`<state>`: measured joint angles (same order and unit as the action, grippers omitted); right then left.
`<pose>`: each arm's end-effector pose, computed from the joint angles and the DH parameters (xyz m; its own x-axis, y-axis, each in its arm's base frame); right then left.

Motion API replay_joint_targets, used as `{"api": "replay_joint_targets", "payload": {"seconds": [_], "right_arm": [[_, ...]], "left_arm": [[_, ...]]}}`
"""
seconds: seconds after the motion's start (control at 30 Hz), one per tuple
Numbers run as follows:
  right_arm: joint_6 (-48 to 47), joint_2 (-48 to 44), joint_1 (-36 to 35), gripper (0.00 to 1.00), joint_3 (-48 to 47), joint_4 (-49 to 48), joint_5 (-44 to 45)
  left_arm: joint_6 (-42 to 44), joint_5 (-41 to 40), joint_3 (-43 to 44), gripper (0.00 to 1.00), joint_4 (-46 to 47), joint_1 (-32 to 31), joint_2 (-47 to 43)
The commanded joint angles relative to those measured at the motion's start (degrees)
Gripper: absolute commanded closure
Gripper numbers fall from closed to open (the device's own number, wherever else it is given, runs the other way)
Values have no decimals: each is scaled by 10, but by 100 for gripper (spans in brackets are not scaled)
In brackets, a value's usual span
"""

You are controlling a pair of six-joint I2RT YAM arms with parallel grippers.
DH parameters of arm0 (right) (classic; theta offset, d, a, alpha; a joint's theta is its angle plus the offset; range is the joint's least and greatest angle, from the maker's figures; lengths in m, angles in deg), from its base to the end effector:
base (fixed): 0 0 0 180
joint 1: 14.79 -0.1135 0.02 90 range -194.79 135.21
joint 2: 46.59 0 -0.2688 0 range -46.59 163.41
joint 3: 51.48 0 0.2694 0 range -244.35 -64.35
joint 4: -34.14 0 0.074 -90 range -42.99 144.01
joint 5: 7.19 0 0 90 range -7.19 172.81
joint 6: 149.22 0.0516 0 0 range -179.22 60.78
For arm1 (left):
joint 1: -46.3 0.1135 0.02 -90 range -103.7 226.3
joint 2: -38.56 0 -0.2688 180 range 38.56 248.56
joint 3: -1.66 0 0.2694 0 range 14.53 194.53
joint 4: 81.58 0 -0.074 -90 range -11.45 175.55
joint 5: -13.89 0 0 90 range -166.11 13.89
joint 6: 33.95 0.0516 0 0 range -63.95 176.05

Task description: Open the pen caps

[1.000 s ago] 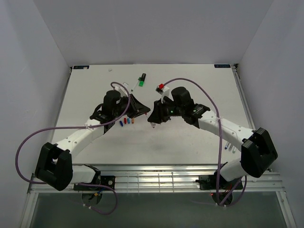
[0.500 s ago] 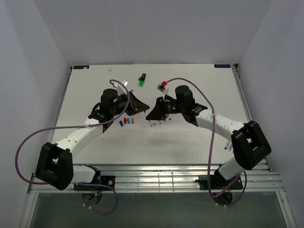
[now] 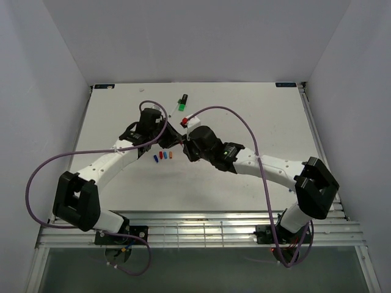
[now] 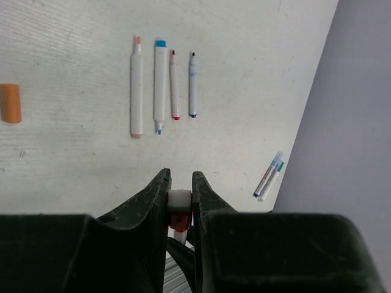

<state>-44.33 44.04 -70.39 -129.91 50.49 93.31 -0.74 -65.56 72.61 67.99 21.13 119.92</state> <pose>0.2314 0.3213 0.2657 -0.4462 -0.2044 -0.8713 -0.6273 0.7658 0.1415 0.3027 -0.1527 0.2490 -0.7789 -0.5428 -0.3142 -0.1975 0.6878 -0.6986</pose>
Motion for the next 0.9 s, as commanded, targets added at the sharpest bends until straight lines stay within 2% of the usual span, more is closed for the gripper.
{"api": "replay_joint_targets", "payload": {"seconds": [0.0, 0.13, 0.2, 0.23, 0.27, 0.33, 0.37, 0.47, 0.57, 0.67, 0.73, 0.83, 0.87], "right_arm": [[-46, 24, -38, 92, -7, 111, 196], [-66, 25, -41, 92, -10, 124, 176], [-65, 11, -22, 92, 3, 110, 86], [-65, -8, -15, 92, 27, 80, 43], [-62, -20, -8, 92, 43, 59, -49], [-44, -40, 25, 92, 81, 29, -148], [-30, -44, 46, 92, 93, -5, -247], [-8, -49, 69, 92, 132, -71, -380], [35, -48, 90, 92, 158, -110, -453], [56, -63, 107, 92, 167, -136, -441], [58, -65, 135, 92, 156, -106, -420], [59, -61, 195, 92, 137, -71, -405], [54, -61, 206, 92, 132, -57, -371]], "left_arm": [[-38, -76, 55, 100, -34, 10, -8], [-25, -76, 72, 100, -41, 32, -4], [-3, -51, 62, 100, 9, 45, -19], [5, -13, 36, 100, 42, 59, -28], [14, 10, 25, 100, 107, 67, -36], [49, 65, 5, 100, 162, 82, -53], [56, 69, 1, 100, 194, 86, -66], [77, 73, -22, 100, 230, 103, -89], [82, 50, -23, 100, 214, 120, -102], [91, 20, 4, 100, 152, 125, -92], [94, -7, 19, 100, 76, 124, -90], [109, -56, 14, 100, 11, 125, -95], [112, -63, 4, 100, -10, 125, -104]]}}
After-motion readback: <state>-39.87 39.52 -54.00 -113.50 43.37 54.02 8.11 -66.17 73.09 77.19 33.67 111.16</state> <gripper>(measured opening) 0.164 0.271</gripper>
